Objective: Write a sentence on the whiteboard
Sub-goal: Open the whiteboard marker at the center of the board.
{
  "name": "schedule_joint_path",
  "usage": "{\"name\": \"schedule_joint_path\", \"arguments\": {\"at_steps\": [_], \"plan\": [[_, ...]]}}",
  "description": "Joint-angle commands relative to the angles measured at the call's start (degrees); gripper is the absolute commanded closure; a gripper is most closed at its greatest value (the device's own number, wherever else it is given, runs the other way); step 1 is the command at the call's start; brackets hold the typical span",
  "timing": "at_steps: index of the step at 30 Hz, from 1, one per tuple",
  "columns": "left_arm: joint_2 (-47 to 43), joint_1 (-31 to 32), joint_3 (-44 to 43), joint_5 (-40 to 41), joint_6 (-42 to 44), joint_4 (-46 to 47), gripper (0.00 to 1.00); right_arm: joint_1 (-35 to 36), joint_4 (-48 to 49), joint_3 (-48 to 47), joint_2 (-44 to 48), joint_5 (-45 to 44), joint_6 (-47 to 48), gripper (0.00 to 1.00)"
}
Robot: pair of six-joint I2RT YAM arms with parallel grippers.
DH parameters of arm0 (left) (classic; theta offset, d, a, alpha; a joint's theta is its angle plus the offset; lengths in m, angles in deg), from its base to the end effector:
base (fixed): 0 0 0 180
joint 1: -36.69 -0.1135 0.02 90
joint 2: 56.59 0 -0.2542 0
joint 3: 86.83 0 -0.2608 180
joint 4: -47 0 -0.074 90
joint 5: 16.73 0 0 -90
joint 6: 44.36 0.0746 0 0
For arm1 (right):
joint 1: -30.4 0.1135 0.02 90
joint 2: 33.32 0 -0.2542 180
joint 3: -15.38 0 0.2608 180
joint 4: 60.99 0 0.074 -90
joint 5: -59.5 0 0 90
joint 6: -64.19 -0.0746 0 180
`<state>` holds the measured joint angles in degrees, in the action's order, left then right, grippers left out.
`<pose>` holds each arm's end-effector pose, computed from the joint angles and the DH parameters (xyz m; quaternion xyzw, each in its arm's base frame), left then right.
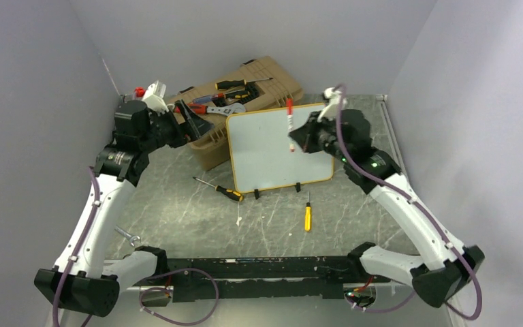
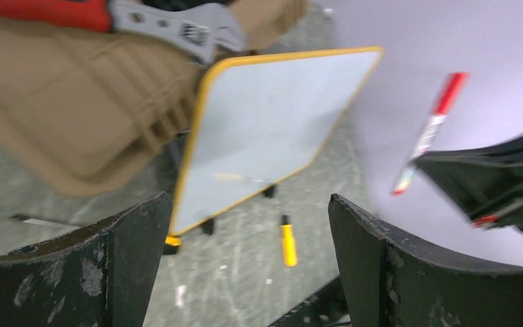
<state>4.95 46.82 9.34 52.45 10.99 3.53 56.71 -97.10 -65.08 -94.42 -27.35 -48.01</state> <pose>0.2653 -0.0743 0.3840 -0.0725 0.8146 -0.3495 0.4571 0.2540 0.1302 0.3797 -0.0452 0.8012 0.2651 0.5346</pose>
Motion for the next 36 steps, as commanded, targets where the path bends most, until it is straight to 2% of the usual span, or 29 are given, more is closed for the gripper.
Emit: {"name": "schedule_joint_path", "arguments": {"at_steps": [1,5,12,18,22,24,29,35,36], "plan": [[-0.28,2.68,-0.04,-7.97,-12.32,12.54,0.09,8.02,4.34,-3.54,-4.28,7.57,0.14,1.00],[-0.30,4.49,2.10,-9.46,-16.98,18.10,0.08,13.84,5.94,-6.44,-7.92,11.62,-1.08,1.00],[1.90,6.73,2.42,-9.98,-16.19,16.24,0.08,17.39,2.22,-11.96,-13.45,17.22,0.25,1.00],[3.91,10.06,0.04,-6.39,-13.14,11.23,0.25,18.65,-1.64,-14.96,-16.33,18.73,1.89,1.00],[4.59,11.21,-0.19,-6.34,-13.47,11.72,0.33,19.73,-3.21,-16.27,-17.58,18.11,2.63,1.00],[4.73,11.75,-0.08,-5.83,-13.72,11.71,0.39,20.04,-3.38,-16.46,-17.65,17.60,2.77,1.00],[4.47,12.28,-0.40,-4.26,-13.36,10.44,0.60,20.36,-4.10,-16.55,-17.78,16.66,3.16,1.00],[4.72,12.30,-0.18,-3.55,-14.87,9.51,1.00,20.71,-4.07,-16.42,-17.12,15.03,3.03,1.00],[4.42,12.33,-0.03,-2.89,-15.32,9.33,1.00,20.72,-3.68,-16.03,-16.67,14.40,2.72,1.00]]}}
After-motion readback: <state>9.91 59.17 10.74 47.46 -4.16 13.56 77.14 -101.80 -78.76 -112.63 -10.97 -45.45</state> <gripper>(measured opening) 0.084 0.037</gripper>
